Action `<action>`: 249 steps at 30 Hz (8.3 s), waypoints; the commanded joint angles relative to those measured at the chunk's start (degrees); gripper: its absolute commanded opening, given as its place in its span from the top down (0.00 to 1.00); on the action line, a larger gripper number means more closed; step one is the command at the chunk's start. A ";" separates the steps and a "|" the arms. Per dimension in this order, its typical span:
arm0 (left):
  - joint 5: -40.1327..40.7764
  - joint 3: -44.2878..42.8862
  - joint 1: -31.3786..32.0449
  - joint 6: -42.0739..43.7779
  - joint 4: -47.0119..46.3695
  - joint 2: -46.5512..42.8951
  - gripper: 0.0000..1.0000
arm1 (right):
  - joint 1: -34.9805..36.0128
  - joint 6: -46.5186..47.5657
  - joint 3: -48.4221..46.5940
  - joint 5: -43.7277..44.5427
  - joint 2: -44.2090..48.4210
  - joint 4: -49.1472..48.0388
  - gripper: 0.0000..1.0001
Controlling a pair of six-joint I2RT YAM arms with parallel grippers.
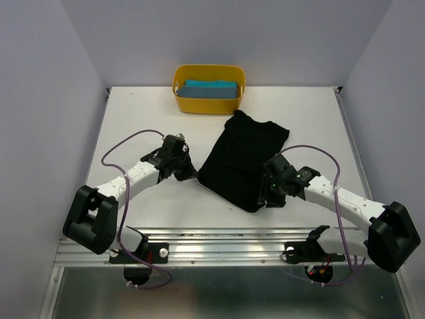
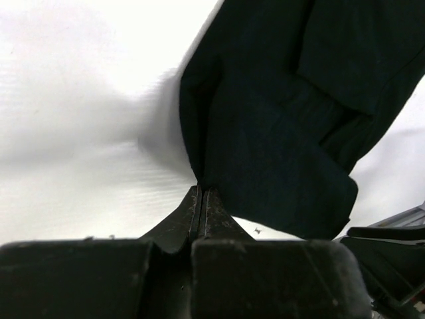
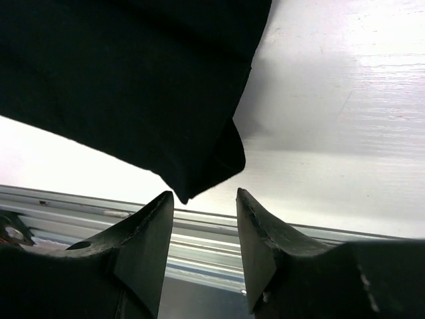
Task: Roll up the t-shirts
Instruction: Roll the T-shirt to the center of the board.
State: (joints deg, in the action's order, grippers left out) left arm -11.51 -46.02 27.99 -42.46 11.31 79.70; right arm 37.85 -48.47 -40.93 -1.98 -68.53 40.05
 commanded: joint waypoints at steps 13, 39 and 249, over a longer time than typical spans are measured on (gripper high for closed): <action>3.07 2.17 -1.79 3.69 4.76 -4.46 0.27 | 8.45 17.87 -16.37 14.53 -5.90 2.57 0.46; 4.57 1.19 -14.36 7.04 9.43 -13.79 0.27 | 30.01 31.33 -17.17 35.47 -28.06 -3.56 0.32; -2.64 -8.56 -5.40 11.08 -10.78 16.54 1.00 | 9.18 18.76 -15.33 -6.55 -19.42 -20.89 0.92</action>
State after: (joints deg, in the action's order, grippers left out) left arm -13.63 -52.21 22.17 -32.80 1.45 95.46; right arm 46.00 -29.39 -55.37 -14.57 -82.78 19.62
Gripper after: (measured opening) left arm 0.073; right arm 0.102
